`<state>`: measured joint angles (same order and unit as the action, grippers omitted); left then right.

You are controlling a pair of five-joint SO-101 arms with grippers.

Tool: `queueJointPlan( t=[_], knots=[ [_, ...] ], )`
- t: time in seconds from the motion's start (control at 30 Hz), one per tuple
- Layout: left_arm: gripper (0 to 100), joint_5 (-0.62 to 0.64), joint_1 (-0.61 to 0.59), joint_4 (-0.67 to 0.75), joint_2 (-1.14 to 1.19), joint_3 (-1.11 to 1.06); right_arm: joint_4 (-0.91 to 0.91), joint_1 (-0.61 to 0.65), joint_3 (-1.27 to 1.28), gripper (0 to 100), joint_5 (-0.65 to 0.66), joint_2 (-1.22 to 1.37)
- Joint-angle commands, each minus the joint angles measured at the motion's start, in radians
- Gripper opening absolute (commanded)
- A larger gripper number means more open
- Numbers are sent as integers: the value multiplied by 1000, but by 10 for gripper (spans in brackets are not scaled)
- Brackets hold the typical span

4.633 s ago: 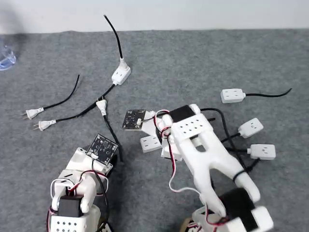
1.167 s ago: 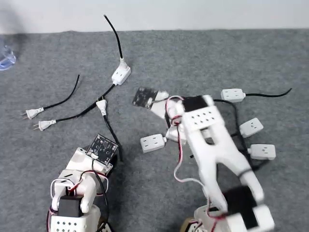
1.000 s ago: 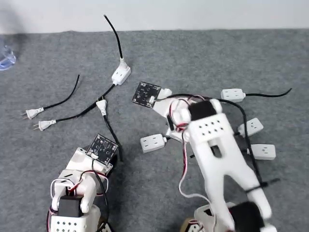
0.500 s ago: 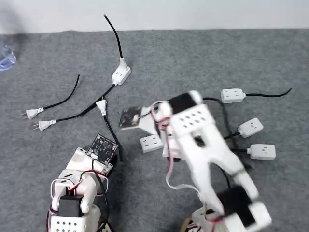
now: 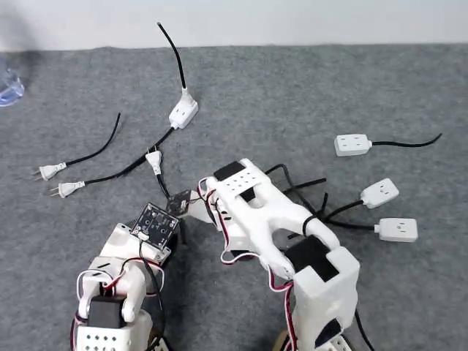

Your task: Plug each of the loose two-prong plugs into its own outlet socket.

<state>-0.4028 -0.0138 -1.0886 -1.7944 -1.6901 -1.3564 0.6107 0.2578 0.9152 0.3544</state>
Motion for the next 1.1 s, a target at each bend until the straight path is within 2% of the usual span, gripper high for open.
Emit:
queueJointPlan(
  t=[0.0,0.13,0.27,0.33,0.7,0.83,0.97,1.07],
  knots=[
    [236,8,6,2,-8,5,50,12,-20,9,-48,38],
    [236,8,6,2,-8,5,67,13,-21,27,-94,27],
    [236,8,6,2,-8,5,65,13,-29,197,-147,-5],
    [236,8,6,2,-8,5,58,27,-31,247,-150,-58],
    [236,8,6,2,-8,5,-62,53,-26,136,-149,-289],
    [236,8,6,2,-8,5,-111,53,-26,0,-155,-331],
    [236,8,6,2,-8,5,-137,31,23,7,-152,-363],
    [236,8,6,2,-8,5,-77,13,114,8,-150,-371]
  ],
)
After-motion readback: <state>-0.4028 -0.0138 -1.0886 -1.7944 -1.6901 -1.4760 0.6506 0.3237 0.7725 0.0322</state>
